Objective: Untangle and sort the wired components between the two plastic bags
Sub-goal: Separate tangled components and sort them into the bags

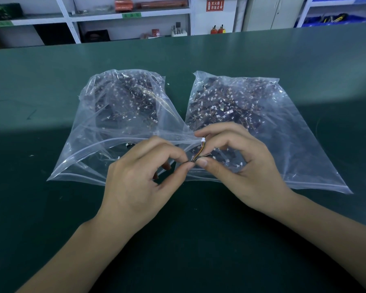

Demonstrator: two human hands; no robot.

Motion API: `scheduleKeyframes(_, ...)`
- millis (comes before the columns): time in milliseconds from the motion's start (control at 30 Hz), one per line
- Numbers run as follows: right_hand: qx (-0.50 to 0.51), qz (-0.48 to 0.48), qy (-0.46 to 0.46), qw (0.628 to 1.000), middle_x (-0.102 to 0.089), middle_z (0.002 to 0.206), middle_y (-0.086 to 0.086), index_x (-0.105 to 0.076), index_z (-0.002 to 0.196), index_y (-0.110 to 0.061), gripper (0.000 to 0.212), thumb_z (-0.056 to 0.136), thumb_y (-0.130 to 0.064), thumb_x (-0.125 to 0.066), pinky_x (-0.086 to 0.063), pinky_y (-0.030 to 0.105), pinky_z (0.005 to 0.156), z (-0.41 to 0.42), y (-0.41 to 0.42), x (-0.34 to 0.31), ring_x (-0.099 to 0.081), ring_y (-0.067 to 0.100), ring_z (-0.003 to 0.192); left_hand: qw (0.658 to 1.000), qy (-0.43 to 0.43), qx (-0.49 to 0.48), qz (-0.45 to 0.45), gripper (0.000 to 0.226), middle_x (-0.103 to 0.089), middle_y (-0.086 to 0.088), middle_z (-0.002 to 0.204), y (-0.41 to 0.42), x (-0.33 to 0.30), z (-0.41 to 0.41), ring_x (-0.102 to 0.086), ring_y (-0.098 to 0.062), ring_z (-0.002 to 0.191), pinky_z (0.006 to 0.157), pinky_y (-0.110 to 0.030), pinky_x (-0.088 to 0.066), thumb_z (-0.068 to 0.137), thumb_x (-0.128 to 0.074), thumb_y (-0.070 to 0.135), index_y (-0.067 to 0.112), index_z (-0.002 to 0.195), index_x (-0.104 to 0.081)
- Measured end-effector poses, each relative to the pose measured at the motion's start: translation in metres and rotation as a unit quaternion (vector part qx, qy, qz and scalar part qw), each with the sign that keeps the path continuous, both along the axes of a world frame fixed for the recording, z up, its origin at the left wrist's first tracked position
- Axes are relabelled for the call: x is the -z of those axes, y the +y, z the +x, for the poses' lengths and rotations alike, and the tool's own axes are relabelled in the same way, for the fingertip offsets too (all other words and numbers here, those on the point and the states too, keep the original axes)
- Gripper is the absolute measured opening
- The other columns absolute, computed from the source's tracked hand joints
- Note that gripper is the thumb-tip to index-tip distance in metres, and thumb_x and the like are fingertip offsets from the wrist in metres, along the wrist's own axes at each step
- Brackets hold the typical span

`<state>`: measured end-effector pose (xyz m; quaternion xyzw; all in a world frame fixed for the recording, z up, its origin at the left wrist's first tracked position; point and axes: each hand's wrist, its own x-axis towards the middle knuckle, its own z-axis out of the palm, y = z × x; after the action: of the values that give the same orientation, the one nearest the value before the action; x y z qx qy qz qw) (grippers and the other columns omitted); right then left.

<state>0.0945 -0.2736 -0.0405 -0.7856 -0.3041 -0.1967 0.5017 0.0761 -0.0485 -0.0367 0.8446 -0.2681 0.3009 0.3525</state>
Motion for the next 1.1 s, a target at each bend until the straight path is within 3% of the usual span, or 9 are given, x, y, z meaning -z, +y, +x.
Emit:
scheduleKeyframes(300,-0.012,-0.003,0.006,1.000,-0.070,0.123,0.000,-0.073,0.100,-0.011,0.007,0.098,-0.018,-0.075,-0.051,0.039,0.093,0.000,0.000,0.000,-0.064,0.025,0.125,1.000,0.002,-0.001,0.000,0.012,-0.065,0.014,0.089,-0.001,-0.002,-0.001,-0.065,-0.015,0.078,0.058,-0.036,-0.050,0.098,-0.077,0.028,0.021,0.089,-0.075)
scheduleKeyframes(567,-0.006,-0.010,-0.001,1.000,-0.068,0.132,-0.002,-0.073,0.102,-0.015,0.010,0.097,-0.022,-0.077,-0.052,0.047,0.100,0.001,0.000,-0.002,-0.064,0.024,0.127,1.000,-0.003,-0.012,0.000,0.010,-0.067,0.014,0.090,0.000,-0.001,0.000,-0.065,-0.013,0.077,0.060,-0.035,-0.051,0.099,-0.077,0.028,0.020,0.092,-0.076)
scheduleKeyframes(667,0.023,-0.099,-0.029,0.994,-0.066,0.136,-0.007,-0.070,0.117,-0.018,0.034,0.089,-0.029,-0.085,-0.048,0.040,0.106,0.003,-0.004,-0.004,-0.060,0.014,0.130,0.999,-0.014,-0.040,-0.019,0.010,-0.070,0.013,0.093,0.002,-0.002,0.002,-0.067,-0.014,0.076,0.064,-0.035,-0.052,0.099,-0.075,0.026,0.017,0.097,-0.079)
scheduleKeyframes(733,0.042,-0.211,-0.053,0.975,-0.063,0.135,-0.012,-0.064,0.129,-0.021,0.052,0.084,-0.034,-0.086,-0.046,0.039,0.105,0.005,-0.007,-0.004,-0.060,0.012,0.125,0.998,-0.020,-0.048,-0.021,0.010,-0.070,0.012,0.096,0.004,-0.003,0.003,-0.066,-0.015,0.076,0.066,-0.033,-0.051,0.101,-0.073,0.023,0.016,0.101,-0.080)
scheduleKeyframes(833,0.056,-0.309,-0.059,0.948,-0.060,0.137,-0.012,-0.061,0.134,-0.024,0.057,0.080,-0.032,-0.078,-0.044,0.037,0.102,0.008,-0.009,-0.006,-0.059,0.015,0.123,0.999,-0.018,-0.039,-0.009,0.012,-0.070,0.009,0.100,0.003,-0.003,0.004,-0.066,-0.015,0.079,0.069,-0.032,-0.051,0.102,-0.070,0.018,0.014,0.107,-0.080)
scheduleKeyframes(933,0.071,-0.310,-0.068,0.946,-0.058,0.135,-0.009,-0.064,0.126,-0.023,0.049,0.078,-0.019,-0.074,-0.044,0.032,0.101,0.010,-0.010,-0.008,-0.060,0.014,0.120,1.000,-0.012,-0.007,0.000,0.014,-0.069,0.007,0.103,0.003,-0.002,0.003,-0.065,-0.016,0.081,0.069,-0.031,-0.051,0.103,-0.068,0.013,0.014,0.110,-0.080)
scheduleKeyframes(1100,0.116,-0.225,-0.067,0.965,-0.058,0.103,-0.016,-0.067,0.104,-0.023,0.031,0.080,-0.005,-0.076,-0.042,0.019,0.079,0.011,-0.011,-0.007,-0.055,0.004,0.085,0.999,-0.006,0.035,0.011,0.016,-0.068,0.005,0.103,0.003,-0.001,0.004,-0.065,-0.017,0.084,0.072,-0.031,-0.051,0.104,-0.067,0.011,0.014,0.112,-0.080)
